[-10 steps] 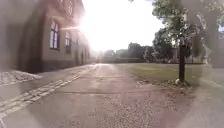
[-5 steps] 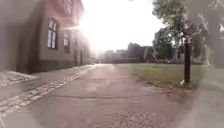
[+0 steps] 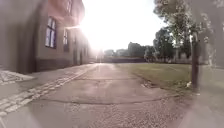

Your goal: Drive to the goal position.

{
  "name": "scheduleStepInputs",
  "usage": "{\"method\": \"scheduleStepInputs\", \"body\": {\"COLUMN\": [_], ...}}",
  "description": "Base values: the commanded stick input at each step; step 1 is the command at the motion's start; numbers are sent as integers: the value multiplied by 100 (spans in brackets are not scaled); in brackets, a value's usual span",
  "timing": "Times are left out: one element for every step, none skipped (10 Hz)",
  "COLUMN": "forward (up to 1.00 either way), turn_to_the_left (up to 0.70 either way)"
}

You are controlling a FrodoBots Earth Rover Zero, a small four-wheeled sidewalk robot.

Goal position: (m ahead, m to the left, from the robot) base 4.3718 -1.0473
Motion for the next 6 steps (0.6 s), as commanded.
{"method": "scheduleStepInputs", "body": {"forward": [60, 60, 60, 60, 60, 60], "turn_to_the_left": [0, 0, 0, 0, 0, 0]}}
